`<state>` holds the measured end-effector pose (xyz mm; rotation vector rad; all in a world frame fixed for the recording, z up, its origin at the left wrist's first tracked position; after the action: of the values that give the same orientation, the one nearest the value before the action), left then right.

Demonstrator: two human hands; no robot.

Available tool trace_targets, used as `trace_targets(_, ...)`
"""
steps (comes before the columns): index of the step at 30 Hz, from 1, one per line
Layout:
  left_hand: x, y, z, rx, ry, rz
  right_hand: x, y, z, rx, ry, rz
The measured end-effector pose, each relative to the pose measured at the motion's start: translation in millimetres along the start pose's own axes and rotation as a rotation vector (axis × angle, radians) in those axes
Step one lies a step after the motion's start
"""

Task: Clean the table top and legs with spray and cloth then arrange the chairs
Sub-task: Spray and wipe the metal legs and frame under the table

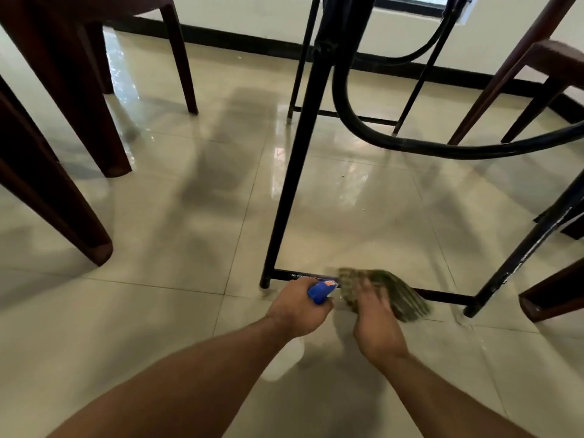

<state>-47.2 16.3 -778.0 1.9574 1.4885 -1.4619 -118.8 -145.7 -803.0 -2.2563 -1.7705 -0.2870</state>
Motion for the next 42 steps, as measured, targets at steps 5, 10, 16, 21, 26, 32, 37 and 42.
trace_targets(5, 26, -12, -30, -0.046, -0.095, -0.055, 9, 1, 11, -0.138, 0.041, 0.292)
trace_targets(10, 45, -26, -62, -0.094, -0.129, -0.093, 78, 7, 43, 0.016, -0.031, -0.222)
trace_targets(16, 70, -38, -96, -0.151, -0.192, -0.148, 106, 5, 59, -0.087, 0.168, 0.168)
trace_targets(21, 77, -43, -110, -0.182, -0.206, -0.128, 104, 5, 65, -0.126, 0.199, 0.093)
trace_targets(26, 70, -42, -110, -0.176, -0.238, -0.113, 148, 13, 67, -0.016, 0.214, -0.195)
trace_targets(32, 62, -39, -102, -0.172, -0.245, -0.11, 137, 24, 48, -0.119, 0.469, 0.286)
trace_targets(37, 53, -33, -96, -0.17, -0.23, -0.127, 151, 30, 71, 0.075, 0.187, -0.087)
trace_targets(42, 38, -28, -85, -0.15, -0.237, -0.117, 80, 22, 36, 0.009, 0.178, -0.077)
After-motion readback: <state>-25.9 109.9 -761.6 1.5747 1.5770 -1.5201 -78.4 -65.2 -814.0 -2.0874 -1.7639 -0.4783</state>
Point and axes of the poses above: each hand's wrist, its own y-axis towards the middle knuckle, its own z-axis out of the palm, x = y × z, the point moved 5 cm from there along y, towards the middle knuckle, and after that the axes turned 9 degrees about -z, right-handed, at the moved point
